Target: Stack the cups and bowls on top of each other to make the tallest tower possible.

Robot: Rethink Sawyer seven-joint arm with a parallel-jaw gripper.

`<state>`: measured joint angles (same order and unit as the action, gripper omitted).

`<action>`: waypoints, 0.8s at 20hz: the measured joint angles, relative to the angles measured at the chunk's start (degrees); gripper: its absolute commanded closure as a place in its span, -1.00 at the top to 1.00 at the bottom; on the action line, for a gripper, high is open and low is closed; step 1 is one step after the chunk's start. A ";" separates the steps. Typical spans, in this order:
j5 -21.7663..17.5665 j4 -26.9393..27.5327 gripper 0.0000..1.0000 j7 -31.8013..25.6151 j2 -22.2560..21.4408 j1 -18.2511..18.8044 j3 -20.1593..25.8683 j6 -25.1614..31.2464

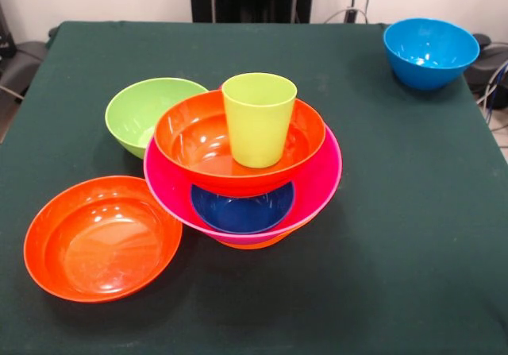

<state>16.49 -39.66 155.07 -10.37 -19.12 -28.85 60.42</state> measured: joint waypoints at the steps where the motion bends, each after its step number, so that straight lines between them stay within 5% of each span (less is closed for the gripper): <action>1: -0.17 -0.55 1.00 -0.83 -0.36 0.65 0.26 -0.56; 16: -2.52 -6.92 1.00 -1.89 -2.15 4.32 2.33 -6.87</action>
<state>13.97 -46.58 153.18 -12.53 -14.80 -26.52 53.55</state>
